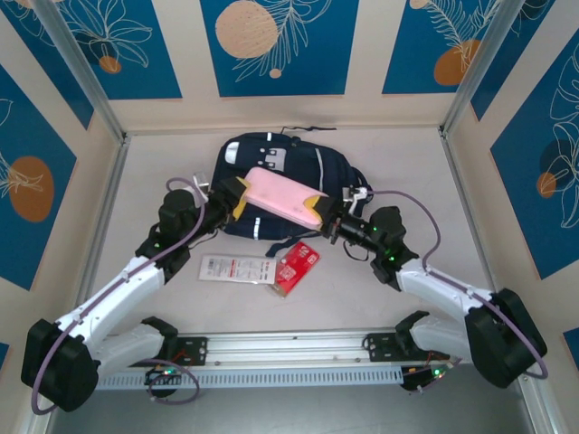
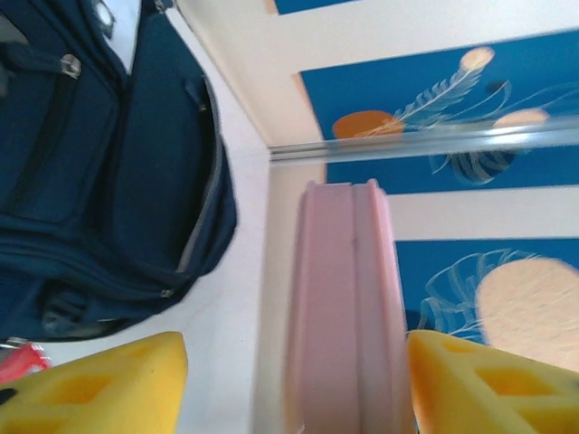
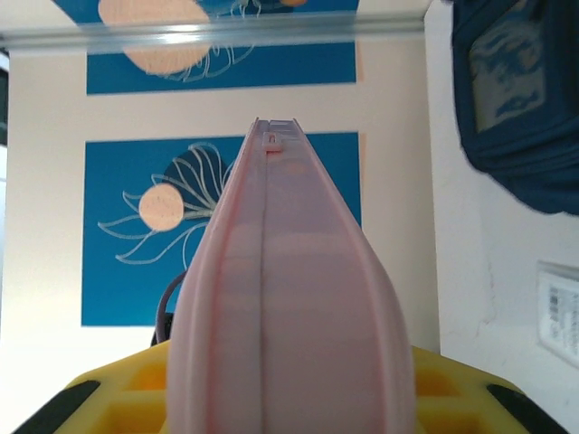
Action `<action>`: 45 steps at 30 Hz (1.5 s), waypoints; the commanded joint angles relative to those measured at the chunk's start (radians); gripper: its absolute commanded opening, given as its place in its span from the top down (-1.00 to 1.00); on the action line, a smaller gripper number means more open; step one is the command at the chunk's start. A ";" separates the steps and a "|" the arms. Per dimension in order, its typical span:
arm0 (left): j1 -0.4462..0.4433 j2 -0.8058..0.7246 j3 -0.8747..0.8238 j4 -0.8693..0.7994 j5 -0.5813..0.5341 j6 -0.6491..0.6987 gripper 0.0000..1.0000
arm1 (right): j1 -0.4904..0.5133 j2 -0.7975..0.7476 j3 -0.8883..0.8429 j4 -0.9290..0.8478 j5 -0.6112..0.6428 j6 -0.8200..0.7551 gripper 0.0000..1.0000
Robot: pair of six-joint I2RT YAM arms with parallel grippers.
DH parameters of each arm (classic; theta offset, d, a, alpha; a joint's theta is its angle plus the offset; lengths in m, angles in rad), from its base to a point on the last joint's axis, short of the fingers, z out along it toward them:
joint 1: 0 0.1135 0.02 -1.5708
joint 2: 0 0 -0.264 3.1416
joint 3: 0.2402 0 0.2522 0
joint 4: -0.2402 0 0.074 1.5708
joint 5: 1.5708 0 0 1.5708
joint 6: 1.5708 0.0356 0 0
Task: Pack the student bag
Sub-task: Pick up the pencil case from the bottom-center of the table, then open the student bag at the top-center of the table.
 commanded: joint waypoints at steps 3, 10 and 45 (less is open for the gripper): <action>-0.007 0.010 0.119 -0.209 -0.070 0.219 -0.56 | -0.105 -0.226 -0.041 -0.253 0.066 -0.127 0.46; -0.023 0.287 0.473 -0.509 -0.069 0.606 -0.59 | -0.271 -0.588 -0.053 -0.831 0.105 -0.326 0.46; -0.181 1.470 1.699 -0.842 0.141 0.763 -0.03 | -0.374 -0.857 -0.076 -1.300 0.218 -0.587 0.35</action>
